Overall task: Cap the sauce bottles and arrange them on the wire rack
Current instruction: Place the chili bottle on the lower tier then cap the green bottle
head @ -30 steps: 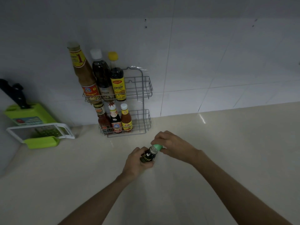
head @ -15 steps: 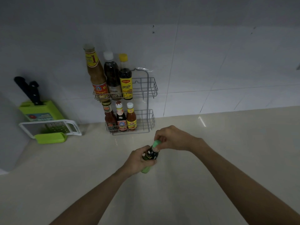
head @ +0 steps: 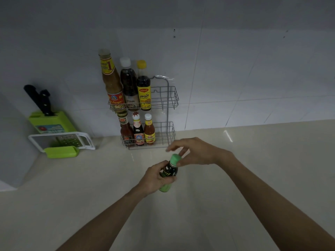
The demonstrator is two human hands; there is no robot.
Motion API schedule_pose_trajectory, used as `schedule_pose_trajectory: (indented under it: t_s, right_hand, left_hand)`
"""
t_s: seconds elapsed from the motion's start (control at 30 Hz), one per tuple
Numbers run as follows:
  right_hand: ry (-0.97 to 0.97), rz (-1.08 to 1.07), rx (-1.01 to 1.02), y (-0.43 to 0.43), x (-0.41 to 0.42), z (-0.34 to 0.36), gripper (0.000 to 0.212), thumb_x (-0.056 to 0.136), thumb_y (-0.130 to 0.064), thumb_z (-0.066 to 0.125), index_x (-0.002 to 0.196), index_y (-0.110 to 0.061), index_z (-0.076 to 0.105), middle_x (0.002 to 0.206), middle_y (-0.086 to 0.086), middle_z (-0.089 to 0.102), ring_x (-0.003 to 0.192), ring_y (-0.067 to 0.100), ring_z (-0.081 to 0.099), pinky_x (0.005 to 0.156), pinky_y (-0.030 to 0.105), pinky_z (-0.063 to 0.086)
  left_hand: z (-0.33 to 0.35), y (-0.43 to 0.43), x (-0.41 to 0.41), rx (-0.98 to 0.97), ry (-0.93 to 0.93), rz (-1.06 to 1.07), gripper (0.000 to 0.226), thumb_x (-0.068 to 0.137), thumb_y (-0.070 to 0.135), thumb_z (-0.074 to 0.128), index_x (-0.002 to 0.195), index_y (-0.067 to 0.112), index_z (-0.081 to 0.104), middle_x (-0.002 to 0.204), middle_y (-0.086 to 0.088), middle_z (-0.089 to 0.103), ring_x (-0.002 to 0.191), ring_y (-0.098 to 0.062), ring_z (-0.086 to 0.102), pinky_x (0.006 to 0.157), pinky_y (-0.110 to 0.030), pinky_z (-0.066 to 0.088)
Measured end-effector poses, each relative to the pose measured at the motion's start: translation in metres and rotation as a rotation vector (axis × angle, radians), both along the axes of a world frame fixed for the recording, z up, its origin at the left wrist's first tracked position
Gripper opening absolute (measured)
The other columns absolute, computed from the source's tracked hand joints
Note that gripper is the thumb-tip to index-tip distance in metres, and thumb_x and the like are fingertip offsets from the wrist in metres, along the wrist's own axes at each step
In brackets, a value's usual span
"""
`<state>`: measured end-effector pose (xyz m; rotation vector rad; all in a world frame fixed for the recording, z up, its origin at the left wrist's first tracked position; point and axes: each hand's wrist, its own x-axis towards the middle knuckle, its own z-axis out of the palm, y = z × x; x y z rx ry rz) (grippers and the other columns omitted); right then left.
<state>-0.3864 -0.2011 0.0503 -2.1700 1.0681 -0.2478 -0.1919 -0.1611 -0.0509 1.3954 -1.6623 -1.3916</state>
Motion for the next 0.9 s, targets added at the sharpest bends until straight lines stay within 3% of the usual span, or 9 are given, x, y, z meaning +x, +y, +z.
schedule_pose_trajectory:
  t_s: [0.07,0.13,0.27,0.33,0.4,0.47,0.53,0.7,0.9]
  right_hand:
    - [-0.008,-0.116,0.000,0.003,0.002,-0.003,0.031,0.078,-0.033,0.078,0.101,-0.013,0.069,0.091,0.002,0.073,0.075,0.013,0.071,0.075,0.032,0.060]
    - [0.039,-0.235,-0.059,0.007,0.006,-0.006,0.045,0.080,-0.052,0.070,0.088,-0.008,0.067,0.073,0.008,0.073,0.060,0.019,0.070,0.063,0.033,0.060]
    - [-0.068,-0.091,0.012,0.009,0.002,-0.004,0.052,0.079,-0.049,0.071,0.125,-0.030,0.056,0.119,-0.005,0.064,0.101,0.006,0.063,0.084,0.024,0.054]
    - [-0.059,-0.094,-0.002,0.010,0.002,-0.004,0.037,0.077,-0.038,0.078,0.109,-0.023,0.067,0.101,-0.002,0.071,0.087,0.010,0.069,0.077,0.028,0.059]
    - [0.011,-0.206,-0.037,0.011,0.006,-0.003,0.040,0.078,-0.050,0.072,0.094,-0.014,0.067,0.077,0.004,0.071,0.064,0.018,0.070,0.063,0.036,0.061]
    - [0.123,-0.191,-0.120,0.013,0.007,0.000,0.054,0.079,-0.067,0.059,0.110,-0.023,0.061,0.085,0.001,0.071,0.065,0.012,0.066,0.069,0.036,0.058]
    - [0.111,-0.085,-0.103,0.013,0.003,0.005,0.053,0.082,-0.062,0.060,0.128,-0.038,0.049,0.098,-0.009,0.065,0.074,-0.002,0.058,0.079,0.030,0.053]
    - [0.130,0.025,-0.157,0.011,0.001,0.003,0.033,0.087,-0.044,0.064,0.114,-0.030,0.051,0.077,-0.016,0.053,0.064,0.000,0.050,0.060,0.029,0.042]
    - [-0.006,-0.036,-0.067,0.015,0.011,-0.012,0.027,0.090,-0.040,0.063,0.104,-0.020,0.052,0.070,-0.003,0.049,0.058,0.004,0.043,0.057,0.023,0.036]
  left_hand:
    - [0.001,0.001,0.001,-0.011,0.011,0.003,0.037,0.074,0.022,0.081,0.098,0.044,0.063,0.102,0.007,0.070,0.095,-0.011,0.065,0.084,-0.025,0.050]
    - [0.003,0.003,-0.001,-0.015,0.015,-0.012,0.041,0.073,0.022,0.081,0.100,0.045,0.062,0.105,0.009,0.071,0.098,-0.010,0.066,0.086,-0.023,0.050]
    - [0.008,0.004,-0.002,-0.011,0.024,0.018,0.035,0.073,0.022,0.081,0.102,0.035,0.065,0.095,0.013,0.069,0.087,-0.002,0.064,0.076,-0.010,0.047]
    - [0.009,0.004,0.000,-0.028,0.029,0.006,0.033,0.073,0.020,0.081,0.097,0.038,0.065,0.092,0.012,0.069,0.083,0.001,0.063,0.074,-0.010,0.047]
    - [0.011,0.007,-0.001,-0.028,0.037,-0.017,0.041,0.073,0.019,0.081,0.099,0.045,0.062,0.097,0.014,0.069,0.087,0.003,0.063,0.080,-0.012,0.048]
    - [0.012,0.008,-0.003,-0.001,0.060,-0.016,0.044,0.074,0.020,0.081,0.103,0.046,0.060,0.103,0.012,0.070,0.094,-0.002,0.064,0.087,-0.019,0.049]
    - [0.014,0.008,-0.002,0.049,0.125,-0.017,0.038,0.075,0.020,0.079,0.107,0.036,0.064,0.100,0.008,0.069,0.094,-0.007,0.063,0.086,-0.023,0.049]
    - [0.022,0.010,0.007,0.173,0.232,-0.137,0.033,0.078,0.022,0.068,0.111,0.019,0.061,0.090,0.004,0.061,0.087,-0.009,0.056,0.083,-0.026,0.044]
    - [0.018,0.019,0.010,0.147,0.204,-0.128,0.034,0.082,0.024,0.064,0.113,0.011,0.057,0.087,0.004,0.057,0.082,-0.008,0.053,0.080,-0.025,0.042]
